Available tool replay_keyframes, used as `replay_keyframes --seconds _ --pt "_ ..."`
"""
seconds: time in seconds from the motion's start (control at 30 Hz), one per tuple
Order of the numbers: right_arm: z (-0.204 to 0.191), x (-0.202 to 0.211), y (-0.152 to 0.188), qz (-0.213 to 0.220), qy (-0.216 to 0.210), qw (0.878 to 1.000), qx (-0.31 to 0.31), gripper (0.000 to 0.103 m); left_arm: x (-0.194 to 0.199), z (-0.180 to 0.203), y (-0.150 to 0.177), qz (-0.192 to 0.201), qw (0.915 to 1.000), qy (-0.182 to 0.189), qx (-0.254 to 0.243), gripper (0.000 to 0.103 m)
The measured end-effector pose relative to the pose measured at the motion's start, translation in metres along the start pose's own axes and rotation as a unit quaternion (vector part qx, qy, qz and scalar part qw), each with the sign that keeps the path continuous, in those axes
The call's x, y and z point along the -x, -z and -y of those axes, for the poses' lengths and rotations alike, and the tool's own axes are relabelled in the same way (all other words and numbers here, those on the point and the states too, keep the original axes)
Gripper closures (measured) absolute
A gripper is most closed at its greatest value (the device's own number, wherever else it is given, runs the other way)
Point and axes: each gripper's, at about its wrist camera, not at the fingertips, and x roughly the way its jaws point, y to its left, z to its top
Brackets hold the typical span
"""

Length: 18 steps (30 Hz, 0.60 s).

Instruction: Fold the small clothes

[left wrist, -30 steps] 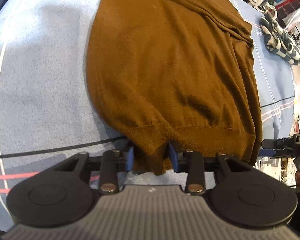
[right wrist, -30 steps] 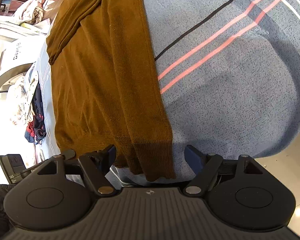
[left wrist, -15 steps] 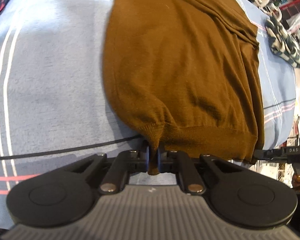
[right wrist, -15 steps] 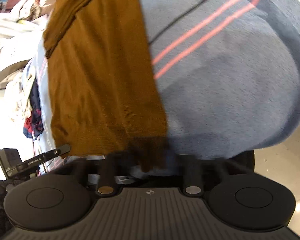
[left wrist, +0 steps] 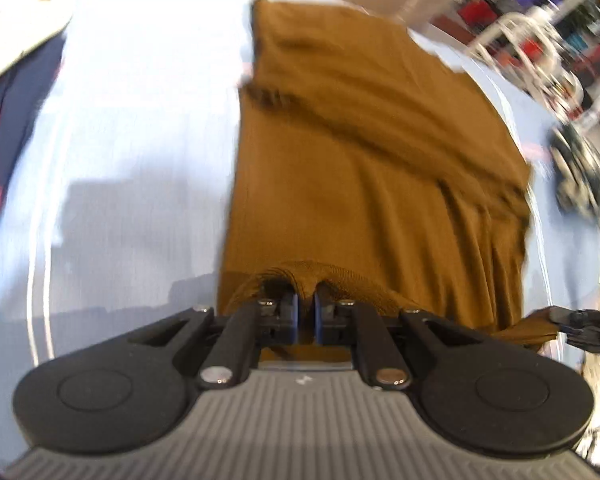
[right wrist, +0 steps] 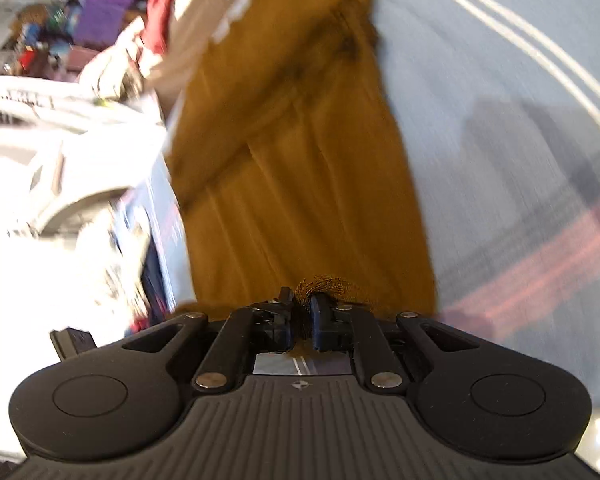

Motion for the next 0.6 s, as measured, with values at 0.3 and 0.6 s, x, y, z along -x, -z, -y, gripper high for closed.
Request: replay_keyframes --seconds 0.3,0.6 --pt "-0.034 -0.027 -0.168 0.071 -0.012 0.997 -0.018 0.087 -0.042 0.024 -0.169 0.078 0.9944 -0.032 0.064 0.097" --pt "-0.046 -0.045 -0.228 0.081 0.048 0.995 0.019 0.094 -0.071 0.053 -0.226 0.066 0.9969 -0.043 0.009 0.089"
